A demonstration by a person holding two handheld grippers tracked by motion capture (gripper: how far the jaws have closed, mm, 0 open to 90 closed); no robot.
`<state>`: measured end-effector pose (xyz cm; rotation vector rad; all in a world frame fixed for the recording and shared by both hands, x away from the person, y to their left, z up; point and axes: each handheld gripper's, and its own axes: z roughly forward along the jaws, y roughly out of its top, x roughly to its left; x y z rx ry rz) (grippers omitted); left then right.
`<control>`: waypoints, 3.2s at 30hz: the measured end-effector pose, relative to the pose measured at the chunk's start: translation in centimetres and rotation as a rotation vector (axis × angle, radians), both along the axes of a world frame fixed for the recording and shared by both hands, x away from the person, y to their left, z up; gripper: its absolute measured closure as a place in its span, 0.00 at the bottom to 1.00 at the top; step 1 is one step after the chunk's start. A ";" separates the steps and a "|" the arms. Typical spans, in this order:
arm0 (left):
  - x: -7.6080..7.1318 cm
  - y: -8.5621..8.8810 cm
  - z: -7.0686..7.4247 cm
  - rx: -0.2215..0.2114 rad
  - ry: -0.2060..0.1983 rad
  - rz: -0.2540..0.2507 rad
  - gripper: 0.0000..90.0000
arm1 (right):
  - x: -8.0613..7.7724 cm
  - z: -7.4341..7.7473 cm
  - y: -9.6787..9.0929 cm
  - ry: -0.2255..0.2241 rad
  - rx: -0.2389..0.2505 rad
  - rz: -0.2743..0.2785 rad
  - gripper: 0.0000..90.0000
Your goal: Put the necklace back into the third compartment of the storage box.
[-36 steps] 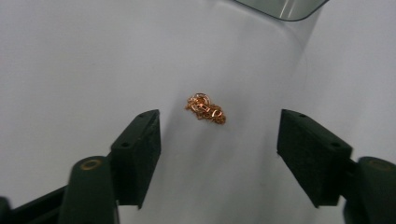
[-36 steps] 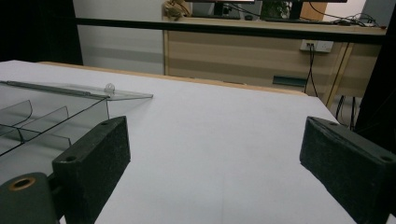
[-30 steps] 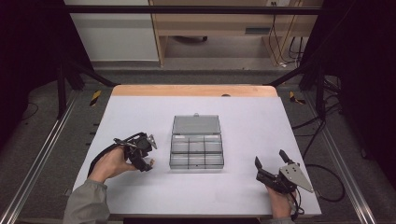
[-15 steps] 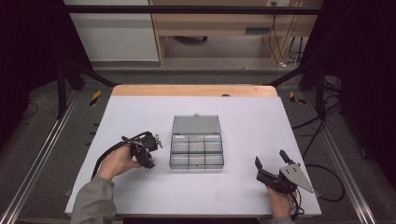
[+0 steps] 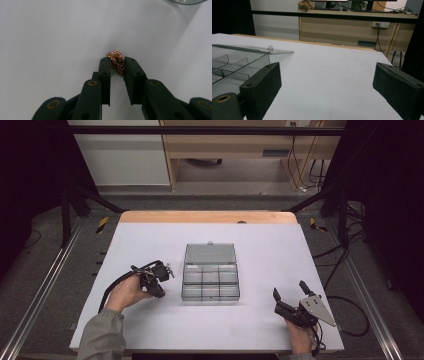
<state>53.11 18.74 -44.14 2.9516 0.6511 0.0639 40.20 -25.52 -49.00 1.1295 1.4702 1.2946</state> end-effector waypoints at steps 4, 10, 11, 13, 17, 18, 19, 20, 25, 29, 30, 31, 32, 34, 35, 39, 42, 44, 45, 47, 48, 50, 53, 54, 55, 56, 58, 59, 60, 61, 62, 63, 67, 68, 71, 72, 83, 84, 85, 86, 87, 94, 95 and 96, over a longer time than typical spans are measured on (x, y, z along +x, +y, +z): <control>-0.1 0.0 0.0 0.004 -0.006 0.001 0.90 | 0.0 0.0 0.0 0.001 0.000 0.000 0.10; -0.1 0.1 0.1 -0.004 -0.017 -0.003 0.94 | 0.0 0.0 0.0 0.000 -0.001 0.000 0.10; -0.1 0.2 0.2 -0.004 -0.020 -0.006 0.94 | 0.0 0.0 0.0 0.000 -0.001 0.000 0.10; -0.1 0.2 0.2 -0.008 -0.021 -0.006 0.95 | 0.0 0.0 0.0 -0.001 -0.002 0.000 0.10; -0.1 0.3 0.3 -0.023 -0.018 -0.004 0.96 | 0.0 0.0 0.0 0.000 -0.002 0.000 0.10; -0.1 0.3 0.3 -0.029 -0.015 -0.003 0.96 | 0.0 0.0 0.0 0.000 -0.001 0.000 0.10; -0.1 0.3 0.3 -0.038 -0.009 -0.003 0.96 | 0.0 0.0 0.0 0.000 -0.002 0.000 0.10; -0.1 0.3 0.4 -0.043 -0.015 -0.001 0.96 | 0.0 0.0 0.0 0.000 -0.002 0.000 0.10; -0.1 0.5 0.8 -0.074 -0.014 0.005 0.96 | 0.0 0.0 0.0 0.000 -0.002 0.000 0.10; -0.2 0.8 1.1 -0.094 -0.016 0.013 0.96 | 0.0 0.0 0.0 0.000 -0.002 0.000 0.10; -0.2 0.8 1.1 -0.095 -0.016 0.013 0.96 | 0.0 0.0 0.0 0.000 -0.002 0.000 0.10; -0.3 0.9 1.1 -0.098 -0.021 0.018 0.96 | 0.0 0.0 0.0 0.000 -0.002 0.000 0.10; -0.3 1.0 1.1 -0.102 -0.018 0.020 0.96 | 0.0 0.0 0.0 0.002 -0.002 0.000 0.10; -0.2 1.1 1.1 -0.117 -0.019 0.024 0.96 | 0.0 0.0 0.0 0.002 -0.001 0.000 0.10; -0.2 1.2 1.0 -0.126 -0.012 0.026 0.96 | 0.0 0.0 0.0 0.002 -0.001 0.001 0.10; -0.1 1.4 0.1 -0.103 -0.009 0.036 0.96 | 0.0 0.0 0.0 0.003 -0.003 0.001 0.10; -0.1 1.3 0.0 -0.096 -0.010 0.032 0.96 | 0.0 0.0 0.0 0.003 -0.004 0.000 0.10; -0.1 1.2 0.0 -0.099 -0.010 0.029 0.95 | 0.0 0.0 0.0 0.003 -0.005 -0.001 0.10; -0.1 1.1 0.0 -0.094 -0.015 0.029 0.91 | 0.0 0.0 0.0 0.003 -0.005 -0.001 0.10; -0.1 1.1 0.0 -0.085 -0.018 0.035 0.84 | 0.0 0.0 0.0 0.003 -0.005 -0.001 0.10; -0.1 1.1 -0.1 -0.081 -0.021 0.038 0.82 | 0.0 0.0 0.0 0.003 -0.005 -0.001 0.10; 0.1 1.1 -0.1 -0.076 -0.028 0.053 0.74 | 0.0 0.0 0.0 0.004 -0.006 0.000 0.10; 0.3 1.1 -0.1 -0.078 -0.018 0.061 0.72 | 0.0 0.0 0.0 0.004 -0.006 -0.001 0.10; 0.3 1.1 -0.1 -0.077 -0.015 0.067 0.71 | 0.0 0.0 0.0 0.004 -0.005 -0.001 0.10; 0.3 0.8 0.0 -0.065 -0.015 0.064 0.70 | 0.0 0.0 0.0 0.005 -0.005 -0.001 0.10; 0.3 0.7 -0.1 -0.061 -0.016 0.058 0.70 | 0.0 0.0 0.0 0.005 -0.006 -0.001 0.10; 0.2 0.1 0.1 -0.037 -0.015 0.050 0.70 | 0.0 0.0 0.0 0.005 -0.008 0.000 0.10; 0.1 -0.4 0.1 -0.017 -0.021 0.036 0.70 | 0.0 0.0 0.1 0.005 -0.007 -0.001 0.10; 0.1 -0.8 0.2 -0.005 -0.029 0.026 0.70 | 0.0 0.0 0.0 0.005 -0.007 -0.001 0.10; 0.1 -1.2 0.2 0.000 -0.024 0.023 0.70 | 0.0 0.0 0.0 0.005 -0.007 0.000 0.10; 0.0 -1.5 0.1 0.014 -0.017 0.029 0.71 | 0.0 0.0 0.0 0.006 -0.007 0.000 0.10; 0.1 -1.8 0.1 0.030 -0.010 0.026 0.71 | 0.0 0.0 0.0 0.005 -0.006 0.000 0.10; 0.3 -1.9 0.1 0.049 0.003 0.034 0.69 | 0.0 0.0 0.0 0.005 -0.006 0.001 0.10; 0.3 -1.8 0.1 0.048 0.015 0.043 0.66 | 0.1 0.0 0.0 0.004 -0.004 0.002 0.10; 0.5 -1.5 -0.1 0.039 0.026 0.062 0.61 | 0.1 0.0 0.0 0.006 -0.002 0.002 0.10; 0.5 -1.5 -0.1 0.037 0.026 0.060 0.61 | 0.1 0.0 0.0 0.005 -0.003 0.002 0.10; 0.0 -1.3 -0.1 0.009 0.009 0.058 0.89 | 0.1 0.0 0.0 0.004 -0.009 0.000 0.10; 0.0 -1.3 0.0 0.014 0.010 0.055 0.92 | 0.0 0.0 0.0 0.006 -0.007 -0.001 0.10; 0.0 -1.3 0.0 0.012 0.010 0.057 0.94 | 0.1 0.0 0.0 0.005 -0.009 0.000 0.10; 0.0 -1.2 0.0 0.012 0.010 0.057 0.94 | 0.0 0.0 0.0 0.006 -0.007 -0.001 0.10; 0.0 -1.2 -0.1 0.008 0.009 0.059 0.94 | 0.0 0.0 0.0 0.006 -0.006 -0.001 0.10; 0.2 -0.5 0.0 -0.054 0.018 0.076 0.95 | 0.1 0.0 0.0 0.008 -0.003 -0.001 0.10; 0.1 -0.3 -0.1 -0.070 0.022 0.079 0.95 | 0.1 0.0 0.0 0.009 -0.003 -0.001 0.10; 0.1 -0.1 -0.1 -0.083 0.022 0.083 0.95 | 0.1 0.0 0.0 0.007 -0.002 -0.001 0.10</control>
